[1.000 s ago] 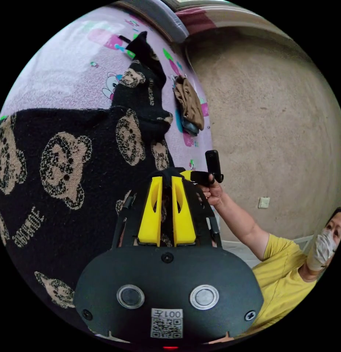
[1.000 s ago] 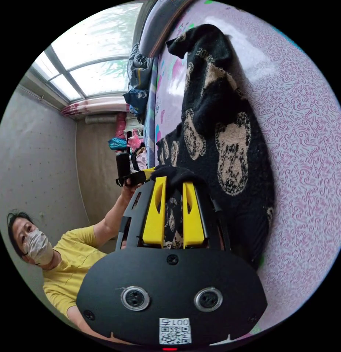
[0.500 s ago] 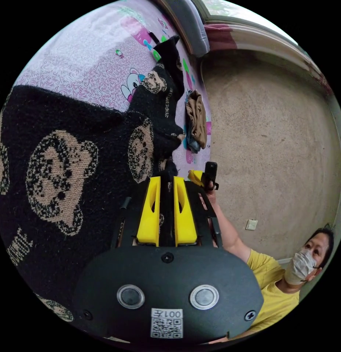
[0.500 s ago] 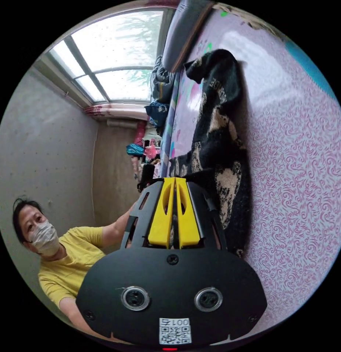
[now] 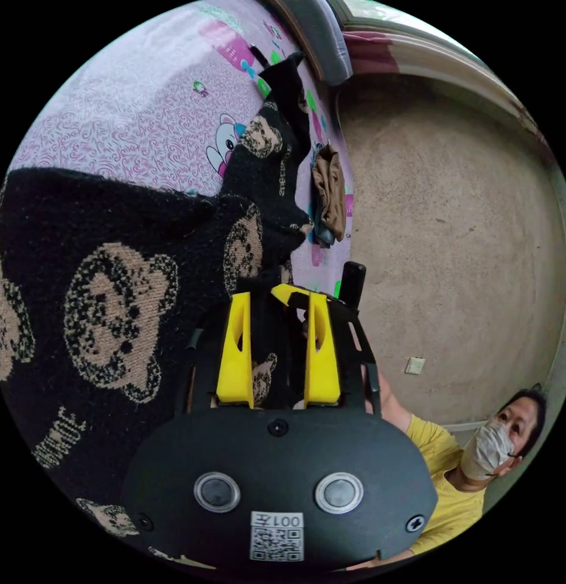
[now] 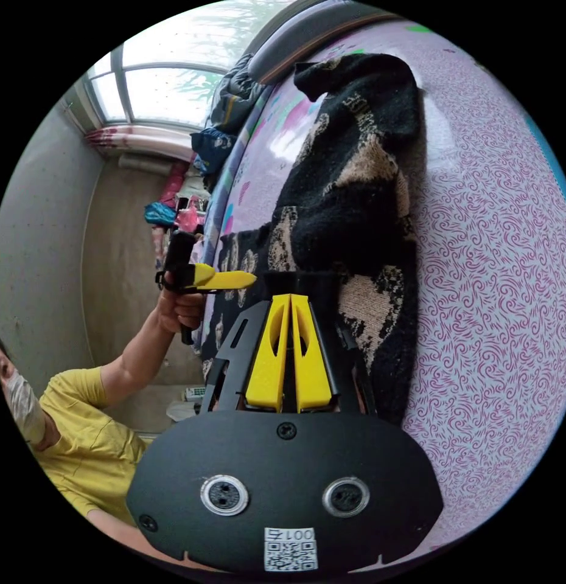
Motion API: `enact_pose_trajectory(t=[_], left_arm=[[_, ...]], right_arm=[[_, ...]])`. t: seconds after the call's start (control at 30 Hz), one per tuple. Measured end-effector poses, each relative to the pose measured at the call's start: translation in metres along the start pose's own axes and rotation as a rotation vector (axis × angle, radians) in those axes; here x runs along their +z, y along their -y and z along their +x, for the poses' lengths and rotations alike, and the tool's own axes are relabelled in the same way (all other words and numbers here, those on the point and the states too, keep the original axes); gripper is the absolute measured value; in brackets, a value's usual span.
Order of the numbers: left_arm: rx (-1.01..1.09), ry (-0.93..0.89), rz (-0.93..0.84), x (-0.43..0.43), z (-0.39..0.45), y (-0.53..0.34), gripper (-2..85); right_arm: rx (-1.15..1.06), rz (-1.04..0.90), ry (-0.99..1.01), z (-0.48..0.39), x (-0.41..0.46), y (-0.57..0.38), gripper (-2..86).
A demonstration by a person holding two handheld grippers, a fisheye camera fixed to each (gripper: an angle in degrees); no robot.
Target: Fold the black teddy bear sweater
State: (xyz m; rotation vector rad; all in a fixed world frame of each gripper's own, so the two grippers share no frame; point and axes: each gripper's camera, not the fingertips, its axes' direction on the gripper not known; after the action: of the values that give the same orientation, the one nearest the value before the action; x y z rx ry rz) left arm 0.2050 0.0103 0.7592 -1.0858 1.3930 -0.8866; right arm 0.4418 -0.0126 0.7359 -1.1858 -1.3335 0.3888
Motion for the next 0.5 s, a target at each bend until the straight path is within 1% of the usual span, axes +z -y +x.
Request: enact_pose_trajectory(t=[0.07,0.17,0.2,0.27,0.3,0.4,0.47,0.5], left_arm=[[0.019,-0.027,0.010,-0.007,0.005,-0.001,9.0],[0.115,-0.025,0.016,-0.012,0.021,-0.004,0.9],[0.158,0.016,0.053,-0.017,0.029,-0.006,-0.1],[0.200,0.092,0.063,-0.022,0.040,-0.004,-0.8],[0.230,0.161,0.069,-0.024,0.048,-0.001,-1.0],[0.338,0.306,0.090,-0.027,0.073,0.015,-0.7],[0.426,0.383,0.103,-0.025,0.091,0.027,0.4],[0.468,0.432,0.111,-0.022,0.101,0.036,1.5]], right_arm=[[0.026,0.009,-0.006,-0.010,0.007,-0.003,0.3],[0.027,0.051,0.017,-0.028,0.008,-0.008,0.3],[0.017,0.069,0.023,-0.033,0.006,-0.009,0.4],[-0.027,0.141,0.009,-0.056,-0.003,-0.008,0.4],[-0.040,0.156,-0.006,-0.063,-0.005,-0.007,0.5],[-0.106,0.212,-0.132,-0.096,-0.010,0.006,0.8],[-0.185,0.253,-0.286,-0.125,-0.004,0.019,1.3],[-0.208,0.253,-0.331,-0.133,-0.001,0.023,1.4]])
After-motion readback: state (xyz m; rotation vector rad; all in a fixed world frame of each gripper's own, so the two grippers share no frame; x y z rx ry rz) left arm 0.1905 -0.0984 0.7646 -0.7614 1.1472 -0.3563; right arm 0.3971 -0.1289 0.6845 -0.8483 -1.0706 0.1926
